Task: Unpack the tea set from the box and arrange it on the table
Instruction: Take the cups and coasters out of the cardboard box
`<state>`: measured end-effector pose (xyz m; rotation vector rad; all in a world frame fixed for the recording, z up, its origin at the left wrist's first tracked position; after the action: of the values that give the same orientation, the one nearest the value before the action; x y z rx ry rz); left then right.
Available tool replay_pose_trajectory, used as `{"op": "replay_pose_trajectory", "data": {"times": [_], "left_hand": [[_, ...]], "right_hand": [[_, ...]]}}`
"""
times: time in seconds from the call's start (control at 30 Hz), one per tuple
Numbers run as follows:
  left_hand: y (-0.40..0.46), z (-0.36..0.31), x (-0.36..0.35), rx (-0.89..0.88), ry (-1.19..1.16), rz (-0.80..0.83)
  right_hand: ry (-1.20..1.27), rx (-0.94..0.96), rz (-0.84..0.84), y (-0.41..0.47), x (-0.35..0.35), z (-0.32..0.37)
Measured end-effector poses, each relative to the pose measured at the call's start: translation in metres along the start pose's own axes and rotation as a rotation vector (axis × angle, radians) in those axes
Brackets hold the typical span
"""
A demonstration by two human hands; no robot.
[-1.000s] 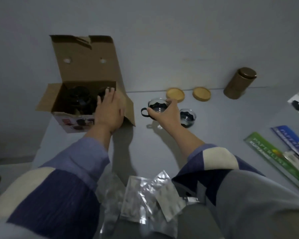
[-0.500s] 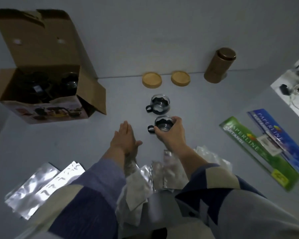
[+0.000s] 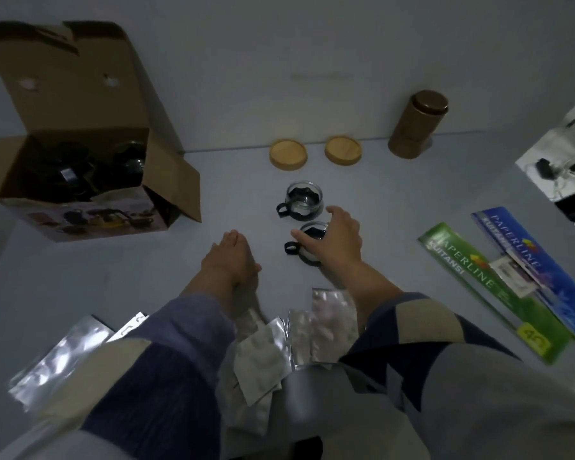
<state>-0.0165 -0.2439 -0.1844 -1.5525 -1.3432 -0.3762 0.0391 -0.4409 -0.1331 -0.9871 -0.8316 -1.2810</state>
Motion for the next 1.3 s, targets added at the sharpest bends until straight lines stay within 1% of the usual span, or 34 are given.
{"op": "replay_pose_trajectory", "data": {"times": [0.1, 0.23, 0.33, 0.43, 0.53, 0.63, 0.7, 0.8, 0.87, 0.93, 1.03, 1.13, 1.3], "left_hand": [[-0.003, -0.002, 0.048, -0.109, -0.011, -0.165], [-0.027, 0.003, 0.129, -0.255, -0.048, -0.479], [-0.041, 0.032, 0.178, -0.228, -0.059, -0.618], [-0.048, 0.079, 0.209, -0.114, -0.073, -0.709], [-0.048, 0.120, 0.223, -0.002, -0.071, -0.726], [-0.040, 0.147, 0.231, 0.024, -0.041, -0.713], [-0.031, 0.164, 0.234, 0.041, 0.001, -0.660], [-0.021, 0.185, 0.229, 0.055, 0.081, -0.558], [-0.021, 0.192, 0.223, 0.030, 0.090, -0.581], [-0.020, 0.194, 0.221, 0.014, 0.115, -0.619], [-0.017, 0.194, 0.222, 0.016, 0.124, -0.635], [-0.017, 0.195, 0.221, 0.017, 0.120, -0.641], [-0.017, 0.195, 0.221, 0.017, 0.111, -0.651]], "right_hand": [[-0.193, 0.094, -0.011, 0.010, 0.018, 0.039], [-0.208, 0.249, 0.042, 0.013, 0.019, 0.109], [-0.137, 0.380, 0.088, 0.009, 0.011, 0.168], [-0.081, 0.482, 0.115, 0.002, -0.001, 0.223], [0.032, 0.552, 0.076, -0.005, -0.008, 0.271], [0.079, 0.595, 0.016, -0.005, -0.021, 0.312], [-0.009, 0.651, 0.018, -0.001, -0.038, 0.336], [-0.329, 0.675, 0.079, 0.014, -0.065, 0.358], [-0.515, 0.644, 0.049, 0.026, -0.072, 0.366], [-0.619, 0.632, 0.005, 0.039, -0.075, 0.373], [-0.756, 0.638, -0.006, 0.051, -0.083, 0.380], [-0.817, 0.597, 0.009, 0.058, -0.093, 0.385], [-0.742, 0.519, 0.032, 0.063, -0.097, 0.392]]}}
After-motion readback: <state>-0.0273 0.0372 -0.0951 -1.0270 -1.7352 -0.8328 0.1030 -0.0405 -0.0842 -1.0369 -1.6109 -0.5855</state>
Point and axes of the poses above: each hand's wrist, its own y-axis towards the middle knuckle, its own x-axis out of the back of the hand, z = x × y, the point moved 7 cm from there along y, towards the middle knuckle, and after that the axes turned 14 degrees about -y, right-handed, at the moved point
